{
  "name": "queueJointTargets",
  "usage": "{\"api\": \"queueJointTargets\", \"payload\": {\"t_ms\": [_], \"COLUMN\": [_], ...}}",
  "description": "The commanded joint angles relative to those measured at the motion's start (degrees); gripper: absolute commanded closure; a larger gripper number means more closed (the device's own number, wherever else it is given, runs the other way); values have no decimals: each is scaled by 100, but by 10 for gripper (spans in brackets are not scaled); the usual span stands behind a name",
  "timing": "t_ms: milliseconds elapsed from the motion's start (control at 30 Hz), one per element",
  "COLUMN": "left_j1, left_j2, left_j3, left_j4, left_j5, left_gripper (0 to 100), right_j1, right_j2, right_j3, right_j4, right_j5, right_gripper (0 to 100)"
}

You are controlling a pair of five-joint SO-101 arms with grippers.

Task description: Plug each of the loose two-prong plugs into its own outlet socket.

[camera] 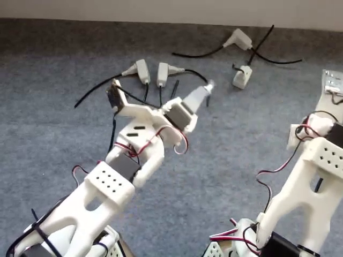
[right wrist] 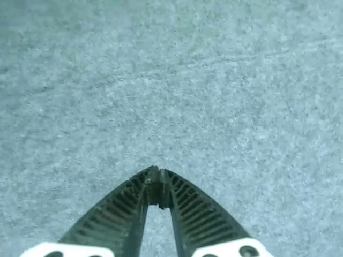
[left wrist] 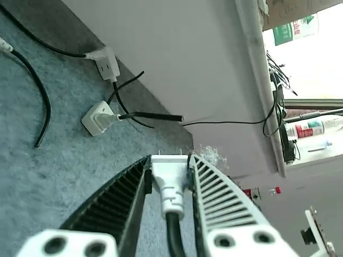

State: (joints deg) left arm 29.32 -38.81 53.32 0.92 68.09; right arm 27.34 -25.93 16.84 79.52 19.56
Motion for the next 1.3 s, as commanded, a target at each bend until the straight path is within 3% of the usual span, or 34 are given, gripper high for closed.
{"api": "queueJointTargets", "payload": {"t_ms": [0, 67, 267, 533, 800, 900, 1067, 1267], "left_j1": [-418, -593, -716, -708, -716, -734, -857, -936], "left_j2": [-66, -66, -75, -101, -57, 127, 1077, 2536], "left_j3": [-611, -892, -1367, -1367, -1508, -1868, -2659, -3846], "left_j4": [545, 1099, 2840, 4712, 5732, 6224, 6778, 7675], "left_j5": [-53, -273, -2462, -4791, -4985, -5486, -6207, -6312], "left_gripper": [994, 994, 994, 994, 994, 994, 994, 994], "right_j1": [470, 593, 831, 778, 743, 743, 778, 804], "right_j2": [-101, -101, -101, -101, -101, -101, -101, -101], "right_j3": [347, 611, 1604, 3152, 4576, 4936, 5033, 5042], "right_j4": [13, 13, -497, -1455, -2484, -2756, -2791, -2905], "right_j5": [325, 352, 352, 308, -176, -290, -290, -484], "right_gripper": [991, 991, 991, 991, 991, 991, 991, 991]}}
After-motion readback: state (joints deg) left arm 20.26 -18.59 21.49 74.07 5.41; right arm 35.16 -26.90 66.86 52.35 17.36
